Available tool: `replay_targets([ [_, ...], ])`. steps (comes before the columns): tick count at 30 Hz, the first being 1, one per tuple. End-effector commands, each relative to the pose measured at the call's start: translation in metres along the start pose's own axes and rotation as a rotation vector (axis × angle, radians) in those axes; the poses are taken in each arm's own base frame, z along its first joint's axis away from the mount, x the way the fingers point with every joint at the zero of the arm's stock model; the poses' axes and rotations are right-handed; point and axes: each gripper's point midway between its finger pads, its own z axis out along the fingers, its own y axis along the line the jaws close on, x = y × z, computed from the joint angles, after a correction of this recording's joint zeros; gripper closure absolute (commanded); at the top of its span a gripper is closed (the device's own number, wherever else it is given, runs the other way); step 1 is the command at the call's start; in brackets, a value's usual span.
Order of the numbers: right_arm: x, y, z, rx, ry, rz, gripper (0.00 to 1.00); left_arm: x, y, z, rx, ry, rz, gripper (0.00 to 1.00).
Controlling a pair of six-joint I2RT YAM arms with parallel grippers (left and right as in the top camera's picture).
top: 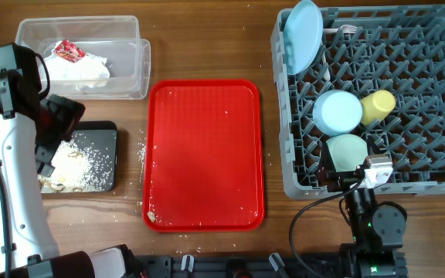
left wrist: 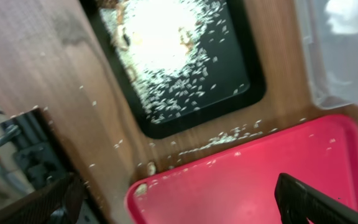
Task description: Sort waste into correct bins and load items into the dishwasher rack
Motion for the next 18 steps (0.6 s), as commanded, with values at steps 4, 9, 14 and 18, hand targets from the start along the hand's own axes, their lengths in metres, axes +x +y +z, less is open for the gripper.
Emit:
replay_targets([
  [4,-0.002,-0.002,-0.001,0.012,-0.013,0.014,0.00,0.013,0.030,-0.009,-0.057,0.006,0.057,0.00],
  [9,-0.002,-0.002,-0.001,0.012,-0.013,0.014,0.00,0.029,0.027,0.008,0.034,-0.048,0.224,0.00],
  [14,-0.002,-0.002,-0.001,0.011,-0.013,0.014,0.00,0.059,-0.007,0.024,0.356,-0.172,0.492,0.00],
  [18,-0.002,-0.002,-0.001,0.012,-0.013,0.014,0.00,0.083,-0.013,0.036,0.564,-0.312,0.607,0.00],
])
